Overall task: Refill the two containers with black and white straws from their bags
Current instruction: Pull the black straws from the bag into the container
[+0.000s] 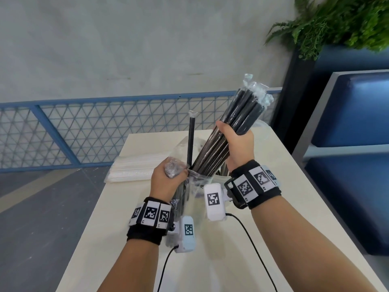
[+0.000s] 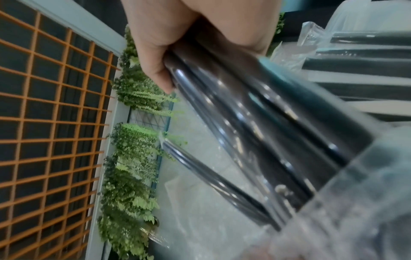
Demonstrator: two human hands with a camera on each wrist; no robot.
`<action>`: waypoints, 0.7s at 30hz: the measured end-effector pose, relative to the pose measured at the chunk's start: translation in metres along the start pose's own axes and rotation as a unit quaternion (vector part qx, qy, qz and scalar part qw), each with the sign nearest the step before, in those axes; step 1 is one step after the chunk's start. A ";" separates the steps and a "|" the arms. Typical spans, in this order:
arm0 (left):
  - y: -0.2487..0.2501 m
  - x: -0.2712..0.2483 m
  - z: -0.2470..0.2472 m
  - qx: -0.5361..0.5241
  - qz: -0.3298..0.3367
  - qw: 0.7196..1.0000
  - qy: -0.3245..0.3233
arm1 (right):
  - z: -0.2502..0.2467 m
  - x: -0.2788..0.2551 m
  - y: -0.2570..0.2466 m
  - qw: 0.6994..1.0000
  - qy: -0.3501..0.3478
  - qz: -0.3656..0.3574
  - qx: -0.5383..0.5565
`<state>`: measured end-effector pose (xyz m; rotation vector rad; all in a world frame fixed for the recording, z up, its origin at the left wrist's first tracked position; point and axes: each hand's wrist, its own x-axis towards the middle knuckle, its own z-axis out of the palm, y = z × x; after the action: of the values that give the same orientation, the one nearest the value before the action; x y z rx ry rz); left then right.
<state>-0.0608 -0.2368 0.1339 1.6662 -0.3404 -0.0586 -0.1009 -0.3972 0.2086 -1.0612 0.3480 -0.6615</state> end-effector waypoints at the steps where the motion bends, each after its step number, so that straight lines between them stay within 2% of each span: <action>1: -0.001 0.001 -0.001 -0.007 0.000 1.000 0.002 | -0.001 0.000 -0.001 1.000 0.016 0.003 0.014; 5: -0.004 0.003 -0.002 -0.020 0.015 1.000 0.008 | -0.002 0.001 -0.002 0.995 0.072 0.014 0.064; 12: -0.012 0.007 -0.009 -0.053 -0.012 0.998 0.036 | -0.011 0.006 -0.019 0.988 0.091 0.002 0.123; 18: -0.011 0.005 -0.007 -0.061 -0.018 0.997 0.041 | -0.013 0.008 -0.043 0.985 0.127 -0.094 0.069; 21: -0.012 0.006 -0.007 -0.084 -0.019 0.995 0.052 | -0.017 0.013 -0.040 0.979 0.135 -0.156 -0.007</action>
<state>-0.0512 -0.2308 0.1239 1.5028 -0.2192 -0.0272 -0.1136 -0.4303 0.2366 -1.0499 0.4240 -1.0911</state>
